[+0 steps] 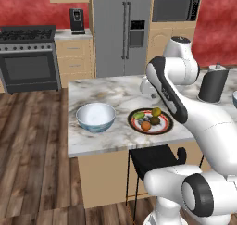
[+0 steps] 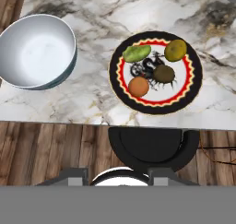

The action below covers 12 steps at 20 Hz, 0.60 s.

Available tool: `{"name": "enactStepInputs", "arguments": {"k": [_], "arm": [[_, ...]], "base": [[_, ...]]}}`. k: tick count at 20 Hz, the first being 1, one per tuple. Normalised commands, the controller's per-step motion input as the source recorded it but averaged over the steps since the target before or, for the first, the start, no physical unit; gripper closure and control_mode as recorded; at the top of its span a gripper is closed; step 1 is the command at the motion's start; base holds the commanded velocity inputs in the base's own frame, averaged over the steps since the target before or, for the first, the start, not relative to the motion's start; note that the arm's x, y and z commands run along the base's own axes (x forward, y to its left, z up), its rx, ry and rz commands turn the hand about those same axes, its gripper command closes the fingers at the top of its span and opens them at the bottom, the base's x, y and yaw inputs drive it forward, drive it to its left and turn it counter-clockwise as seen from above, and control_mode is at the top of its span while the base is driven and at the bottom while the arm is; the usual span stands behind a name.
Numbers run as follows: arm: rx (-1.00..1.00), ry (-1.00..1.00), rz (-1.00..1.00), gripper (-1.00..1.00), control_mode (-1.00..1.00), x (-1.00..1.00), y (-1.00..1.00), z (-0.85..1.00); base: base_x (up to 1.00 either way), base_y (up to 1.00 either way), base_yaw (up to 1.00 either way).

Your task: Take the fruits from the plate on the dining counter and place two fruits in each bowl.

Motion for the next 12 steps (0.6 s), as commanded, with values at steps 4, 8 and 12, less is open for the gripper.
{"name": "enactStepInputs", "arguments": {"k": [4,8,12], "arm": [[0.0,0.01,0.0,-1.0,-1.0,0.0,-0.03,0.0],[0.0,0.07,-0.12,-1.0,-1.0,0.0,-0.01,-0.23],[0.0,0.06,-0.23,-1.0,-1.0,0.0,0.0,-0.53]], "base": [[0.0,0.0,0.0],[0.0,0.0,0.0],[0.0,0.0,0.0]]}}
